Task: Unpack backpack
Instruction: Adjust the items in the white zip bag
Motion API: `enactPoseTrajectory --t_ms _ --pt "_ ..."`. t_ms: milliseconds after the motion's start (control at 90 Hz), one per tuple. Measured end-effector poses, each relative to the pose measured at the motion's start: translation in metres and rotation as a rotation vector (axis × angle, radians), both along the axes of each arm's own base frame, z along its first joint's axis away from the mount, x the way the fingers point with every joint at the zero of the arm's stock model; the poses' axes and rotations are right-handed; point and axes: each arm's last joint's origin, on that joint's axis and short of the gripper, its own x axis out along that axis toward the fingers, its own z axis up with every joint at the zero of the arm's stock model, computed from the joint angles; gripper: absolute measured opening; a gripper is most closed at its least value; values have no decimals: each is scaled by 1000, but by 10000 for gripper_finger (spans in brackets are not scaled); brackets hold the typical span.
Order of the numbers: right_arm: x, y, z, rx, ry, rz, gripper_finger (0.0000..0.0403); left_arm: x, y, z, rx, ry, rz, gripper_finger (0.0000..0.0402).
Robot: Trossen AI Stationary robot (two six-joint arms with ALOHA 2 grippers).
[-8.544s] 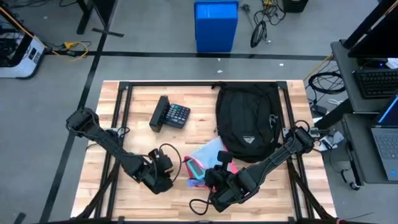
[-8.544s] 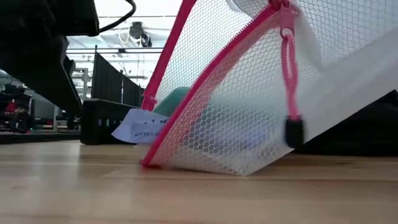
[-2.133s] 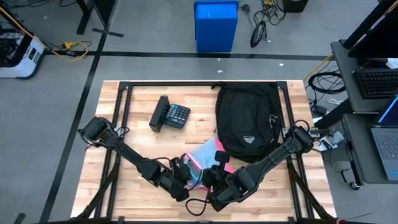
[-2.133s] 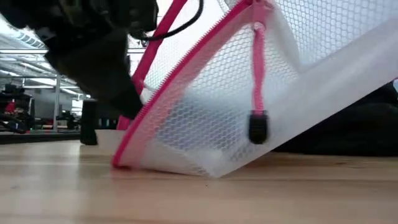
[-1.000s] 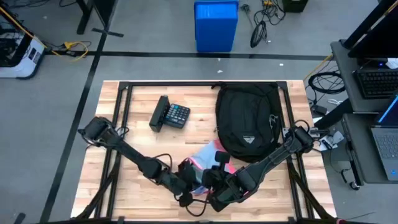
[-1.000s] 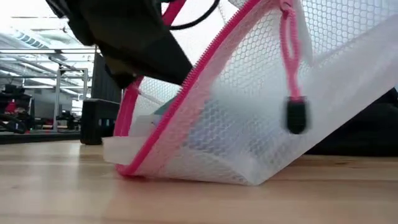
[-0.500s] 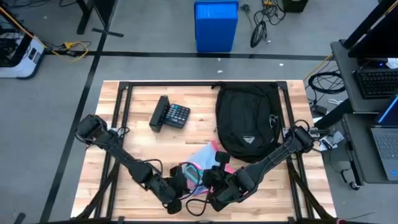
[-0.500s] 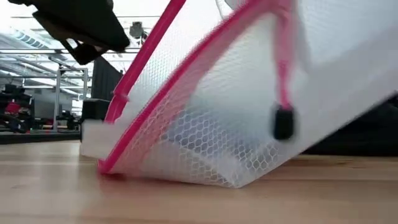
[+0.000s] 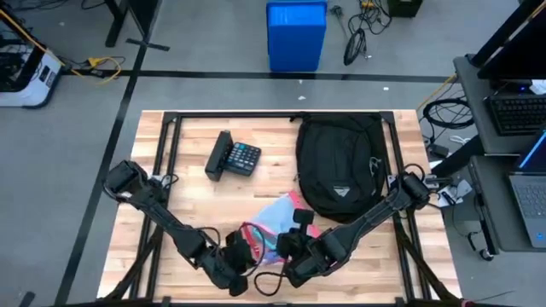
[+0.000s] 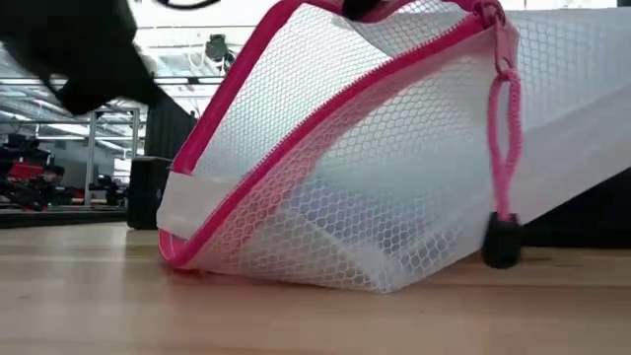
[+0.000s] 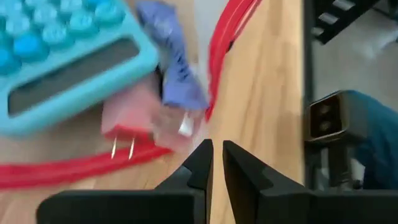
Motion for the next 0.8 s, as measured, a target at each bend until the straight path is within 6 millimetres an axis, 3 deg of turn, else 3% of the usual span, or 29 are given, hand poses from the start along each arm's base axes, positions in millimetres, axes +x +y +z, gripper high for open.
enactPoseTrajectory --t_ms 189,367,800 --pt "1 -2 0 3 -2 -5 0 3 -4 -24 4 53 27 24" --pt "2 -1 0 9 -10 -4 0 12 5 -40 25 85 78 24" --pt "2 -1 0 7 -11 -1 0 29 15 -36 39 -18 99 24"
